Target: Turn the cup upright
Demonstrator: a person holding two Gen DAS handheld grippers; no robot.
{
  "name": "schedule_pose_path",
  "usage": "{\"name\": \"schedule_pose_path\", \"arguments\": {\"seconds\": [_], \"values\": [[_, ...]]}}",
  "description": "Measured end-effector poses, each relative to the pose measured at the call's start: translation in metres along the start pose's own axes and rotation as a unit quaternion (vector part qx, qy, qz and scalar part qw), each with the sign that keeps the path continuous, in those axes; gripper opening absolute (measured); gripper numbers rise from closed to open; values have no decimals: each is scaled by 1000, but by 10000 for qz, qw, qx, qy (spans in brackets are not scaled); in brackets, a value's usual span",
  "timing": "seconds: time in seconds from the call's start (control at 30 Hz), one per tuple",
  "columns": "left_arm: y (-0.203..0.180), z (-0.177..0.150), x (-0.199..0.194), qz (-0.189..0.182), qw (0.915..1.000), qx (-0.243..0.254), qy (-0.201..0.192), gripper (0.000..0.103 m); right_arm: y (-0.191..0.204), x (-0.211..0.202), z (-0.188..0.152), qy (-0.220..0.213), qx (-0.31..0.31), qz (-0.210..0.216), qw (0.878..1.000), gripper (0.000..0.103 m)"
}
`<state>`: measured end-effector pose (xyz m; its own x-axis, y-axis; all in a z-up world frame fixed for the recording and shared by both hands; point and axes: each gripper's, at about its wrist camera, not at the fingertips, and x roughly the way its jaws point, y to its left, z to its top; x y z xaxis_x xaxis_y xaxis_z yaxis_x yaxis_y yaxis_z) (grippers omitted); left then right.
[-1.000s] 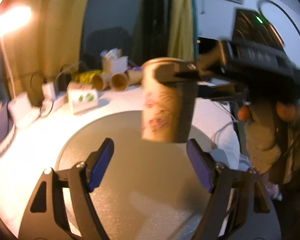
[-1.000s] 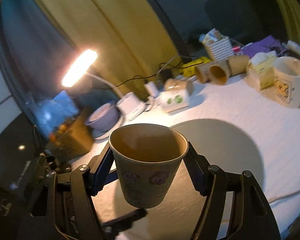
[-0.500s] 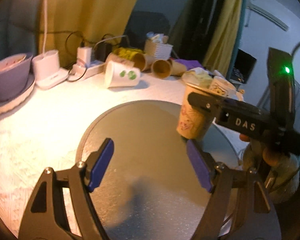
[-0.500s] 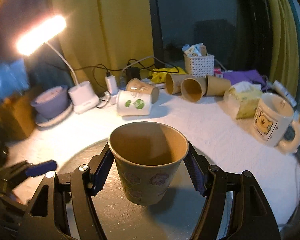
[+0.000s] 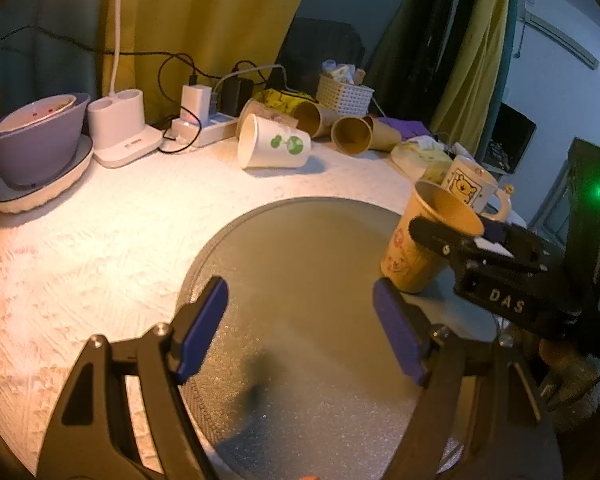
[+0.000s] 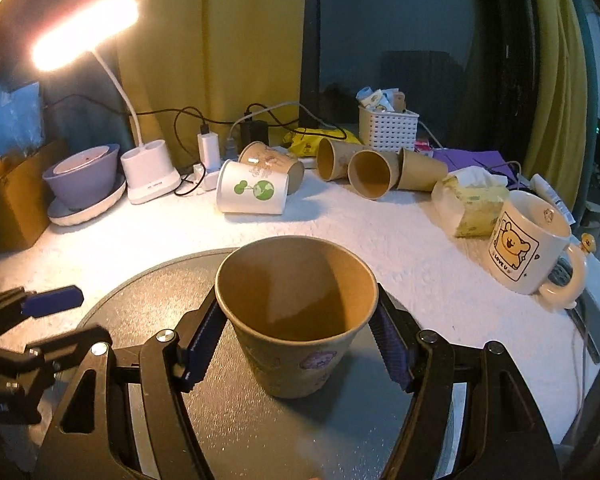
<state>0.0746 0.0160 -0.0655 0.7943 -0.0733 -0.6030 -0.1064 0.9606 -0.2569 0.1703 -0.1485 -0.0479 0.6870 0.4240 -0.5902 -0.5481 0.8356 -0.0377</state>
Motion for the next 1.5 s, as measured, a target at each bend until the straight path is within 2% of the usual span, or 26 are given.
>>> {"name": "schedule_pose_path", "arguments": {"seconds": [0.17,0.67,0.9,0.97,1.0,1.2,1.5], "values": [[-2,0,-1,-11,10000,45,-31,76,2,-4,-5,73,6,10,10000,77],[-21,0,-19,32,9988,389,-287,76,-1,-41,-23,160,207,-37,9997,77],[-41,-2,-40,-24,9946,753,-713,77,-1,-66,-32,85,301,-74,9995,77],[-45,-2,-46,-37,9930,831,-833,88,-1,-73,-32,39,321,-103,9994,77],[-47,-2,-50,-69,9919,867,-927,90,-2,-78,-33,7,323,-125,9994,77],[-55,-1,-74,-224,9851,1015,-1372,90,-1,-102,-32,-184,343,-227,9990,77],[-62,6,-100,-383,9793,1075,-1672,90,9,-135,-27,-461,246,-373,9979,77]]}}
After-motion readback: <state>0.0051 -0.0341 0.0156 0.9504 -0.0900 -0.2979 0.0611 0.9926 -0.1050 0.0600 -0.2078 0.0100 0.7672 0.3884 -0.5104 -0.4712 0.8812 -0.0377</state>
